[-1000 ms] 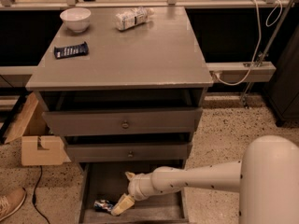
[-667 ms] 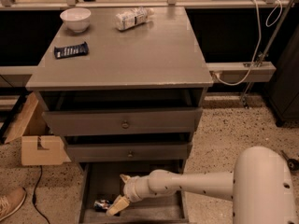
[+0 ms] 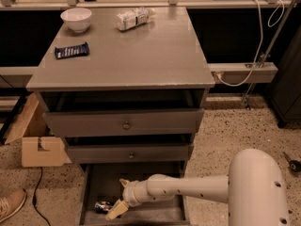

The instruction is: Pick redbull can from bottom drawer and place on counter

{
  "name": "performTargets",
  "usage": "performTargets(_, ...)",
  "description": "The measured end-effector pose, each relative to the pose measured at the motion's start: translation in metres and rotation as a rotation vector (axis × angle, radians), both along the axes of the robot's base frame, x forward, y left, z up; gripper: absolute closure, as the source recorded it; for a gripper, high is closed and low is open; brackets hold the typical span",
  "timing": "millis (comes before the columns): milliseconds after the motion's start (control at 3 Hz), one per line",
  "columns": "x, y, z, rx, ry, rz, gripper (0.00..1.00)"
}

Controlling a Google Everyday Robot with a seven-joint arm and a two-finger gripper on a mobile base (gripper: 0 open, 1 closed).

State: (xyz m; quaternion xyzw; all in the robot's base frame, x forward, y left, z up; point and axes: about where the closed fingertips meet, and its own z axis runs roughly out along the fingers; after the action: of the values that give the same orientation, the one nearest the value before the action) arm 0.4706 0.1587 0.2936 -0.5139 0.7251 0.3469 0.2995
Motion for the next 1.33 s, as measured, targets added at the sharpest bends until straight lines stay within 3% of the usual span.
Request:
performTargets(667,0.026,0.008,-0.07,-0.103,-0.06,-0.031,0.0)
performTargets(1333,0.042,0.023,-0.125,-0.118,-0.086,-0.051,0.0)
